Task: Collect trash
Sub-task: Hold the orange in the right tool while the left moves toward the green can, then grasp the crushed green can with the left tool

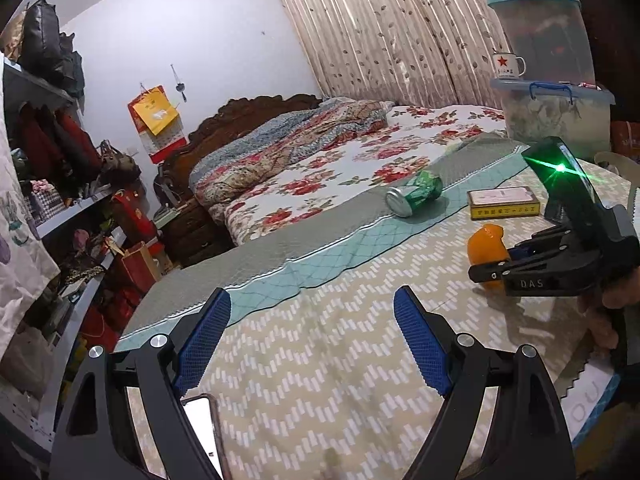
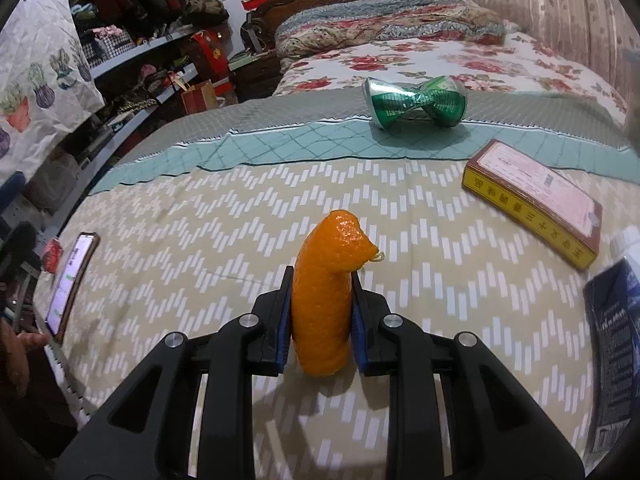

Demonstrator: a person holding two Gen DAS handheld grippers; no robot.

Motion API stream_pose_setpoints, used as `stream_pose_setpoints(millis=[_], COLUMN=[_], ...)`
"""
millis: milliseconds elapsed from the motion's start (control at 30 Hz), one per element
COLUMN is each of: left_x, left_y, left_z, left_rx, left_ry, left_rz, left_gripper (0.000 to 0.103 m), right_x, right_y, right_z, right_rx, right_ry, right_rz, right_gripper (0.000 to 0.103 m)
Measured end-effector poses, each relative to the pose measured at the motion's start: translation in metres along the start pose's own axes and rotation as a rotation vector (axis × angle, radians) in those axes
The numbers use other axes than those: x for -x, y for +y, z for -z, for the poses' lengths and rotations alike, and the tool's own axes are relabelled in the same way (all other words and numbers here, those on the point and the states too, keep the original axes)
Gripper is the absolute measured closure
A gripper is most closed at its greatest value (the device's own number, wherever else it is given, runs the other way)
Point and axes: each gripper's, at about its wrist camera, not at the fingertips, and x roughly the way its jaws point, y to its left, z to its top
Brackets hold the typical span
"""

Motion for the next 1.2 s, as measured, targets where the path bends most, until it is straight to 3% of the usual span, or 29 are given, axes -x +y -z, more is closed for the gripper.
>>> stream_pose_setpoints(millis=[633,867,933,1000,1133,1200], left_x=[-0.036,-0.098,-0.12,-0.145,-0.202,-0.229], left_y=[-0.039,-0.04,-0.047,-0.055,-0.086,-0.101], left_z=[-0.055,-0.107,-0.122,-0.137,-0.162,-0.164], left_rx=[0.049,0.102,0.105,0.113,-0.051,-0.131], left_ry=[0.115,0.211,0.219,0.216,0.203,0.222], left_rz=[0.204,0.344,0.379,0.402,0.385,0.428], left_gripper=[0.023,0.022,0.015,0.015,0.013,0.013], right_x=[0.091,0.125,0.132,0.138,0.152,0.158], right_y=[-0.041,-0.083,-0.095,-0.107,-0.131,-0.139], right_z=[0.021,0.027,0.028,0.028,0.027,0.025], right_rx=[-0.024,-0.112,-0.139,-0.164,-0.214,-0.23], right_ry=[-0.176,-0.268,-0.288,-0.303,-0.328,-0.338], right_rz=[-0.05,-0.026,-0.011,0.006,0.045,0.071], right_gripper=[0.076,0.076,0.076,0.076,0.076,0.076])
